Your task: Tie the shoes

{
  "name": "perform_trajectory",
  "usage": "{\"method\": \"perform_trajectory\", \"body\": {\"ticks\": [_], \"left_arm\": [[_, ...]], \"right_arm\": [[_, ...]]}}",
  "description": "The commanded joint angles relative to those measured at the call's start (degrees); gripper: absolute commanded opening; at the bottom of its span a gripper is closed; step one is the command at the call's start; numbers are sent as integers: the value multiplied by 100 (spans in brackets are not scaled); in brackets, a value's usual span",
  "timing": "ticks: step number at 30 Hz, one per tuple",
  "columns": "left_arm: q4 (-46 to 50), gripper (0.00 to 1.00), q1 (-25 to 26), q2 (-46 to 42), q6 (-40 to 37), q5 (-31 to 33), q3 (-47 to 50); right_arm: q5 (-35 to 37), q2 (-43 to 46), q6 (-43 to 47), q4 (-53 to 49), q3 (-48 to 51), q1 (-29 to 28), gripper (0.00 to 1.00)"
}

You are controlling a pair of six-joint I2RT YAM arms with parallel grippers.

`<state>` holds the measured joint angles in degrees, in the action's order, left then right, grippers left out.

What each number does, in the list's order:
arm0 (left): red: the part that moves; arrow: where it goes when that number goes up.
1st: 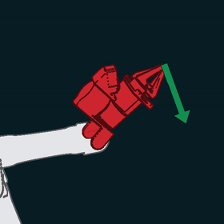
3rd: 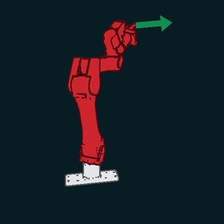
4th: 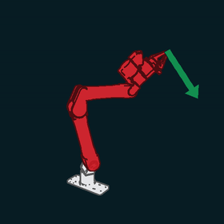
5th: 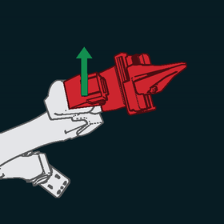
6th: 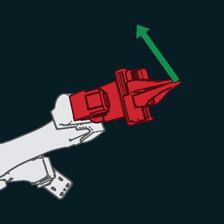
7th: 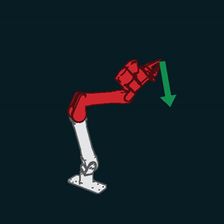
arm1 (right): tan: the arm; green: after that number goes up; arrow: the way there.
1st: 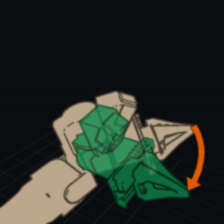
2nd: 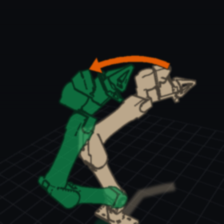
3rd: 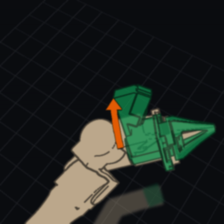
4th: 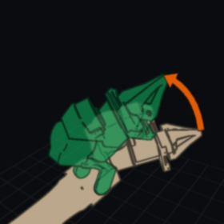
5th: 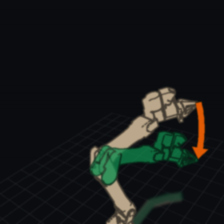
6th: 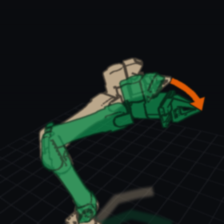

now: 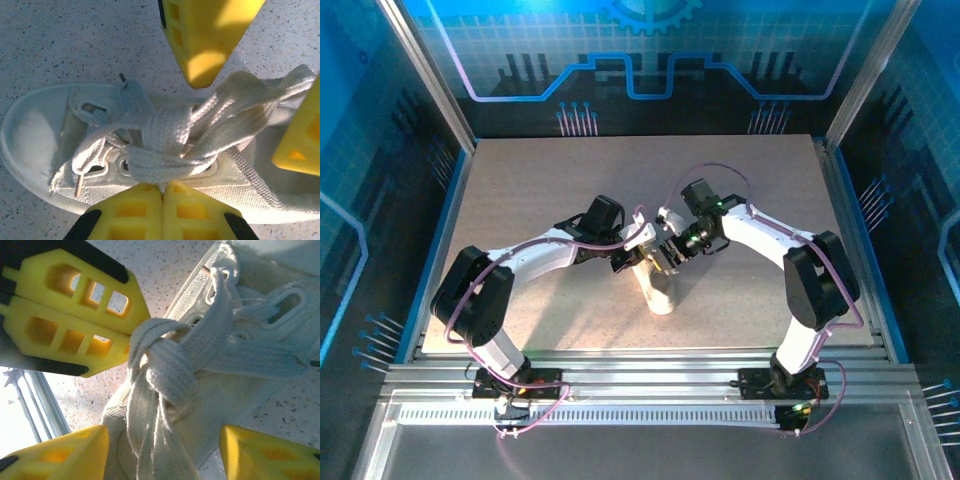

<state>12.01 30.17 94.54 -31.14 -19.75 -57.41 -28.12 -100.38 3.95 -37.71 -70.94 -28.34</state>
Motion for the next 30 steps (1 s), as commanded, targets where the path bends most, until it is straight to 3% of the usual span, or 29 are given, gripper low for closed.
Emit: {"method": "perform_trajectory", "body": {"ticks": [1, 8, 11, 18, 23, 26, 30], "left_arm": [[196, 0, 20, 34, 143, -151, -157], [203, 0, 19, -22, 160, -189, -89], [236, 0, 9, -65, 160, -207, -48], [370, 0, 14, -238, 138, -258, 91], [449, 0, 14, -261, 142, -217, 133], [458, 0, 13, -222, 178, -175, 93], [485, 0, 11, -123, 187, -177, -14]], "right_arm": [[201, 45, 172, -147, -70, -100, 58], [831, -17, 256, -390, -247, -95, 19], [968, 46, 263, -386, -304, -75, 10], [1196, -106, 394, -563, -579, -11, 7], [995, -248, 599, -914, -893, -7, 19], [1048, -315, 733, -1170, -1087, -14, 21], [1250, -357, 857, -1339, -1221, -16, 13]]}}
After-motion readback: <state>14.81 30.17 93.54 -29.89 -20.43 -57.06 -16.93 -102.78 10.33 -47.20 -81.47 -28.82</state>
